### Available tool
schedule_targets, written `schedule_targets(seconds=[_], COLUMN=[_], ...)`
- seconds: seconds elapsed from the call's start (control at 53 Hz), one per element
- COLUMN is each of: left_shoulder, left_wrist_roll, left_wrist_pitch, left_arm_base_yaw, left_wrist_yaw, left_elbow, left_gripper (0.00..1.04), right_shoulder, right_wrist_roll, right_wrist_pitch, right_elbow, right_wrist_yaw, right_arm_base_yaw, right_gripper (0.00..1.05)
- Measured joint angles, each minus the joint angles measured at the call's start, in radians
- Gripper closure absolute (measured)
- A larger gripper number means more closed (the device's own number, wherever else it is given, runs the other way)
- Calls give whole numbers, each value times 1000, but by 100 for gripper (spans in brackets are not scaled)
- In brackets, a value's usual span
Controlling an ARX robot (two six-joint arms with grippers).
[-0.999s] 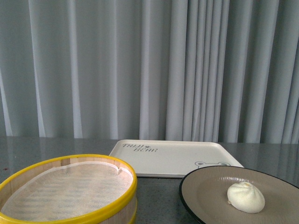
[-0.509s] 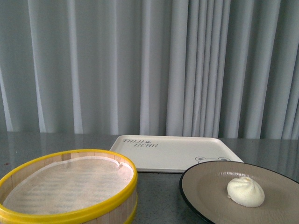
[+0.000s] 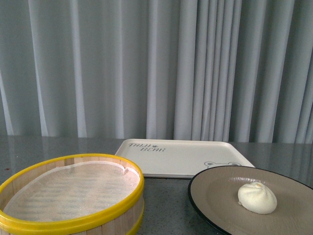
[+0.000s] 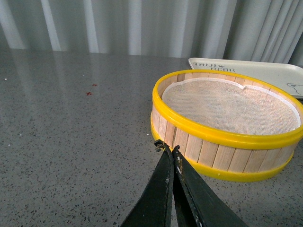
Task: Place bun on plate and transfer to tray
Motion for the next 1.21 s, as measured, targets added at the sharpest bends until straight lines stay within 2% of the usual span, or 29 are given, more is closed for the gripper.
schedule_targets(seconds=[0.528,0.622,0.999,1.206], left_shoulder=[-161,-293,-330,-330], left_wrist_roll=[0,1,1,2], left_wrist_pitch=[-160,-324,-335,-335], left_arm_base_yaw=[0,0,0,0], left_wrist_yaw=[0,1,1,1], left_elbow=[0,0,0,0], left_gripper=[101,101,100,66], right_shoulder=[0,0,0,0], right_wrist_roll=[0,0,0,0], right_wrist_pitch=[0,0,0,0], right_elbow=[0,0,0,0], right_wrist_yaw=[0,0,0,0], right_arm_base_yaw=[0,0,0,0], right_gripper=[9,9,9,9])
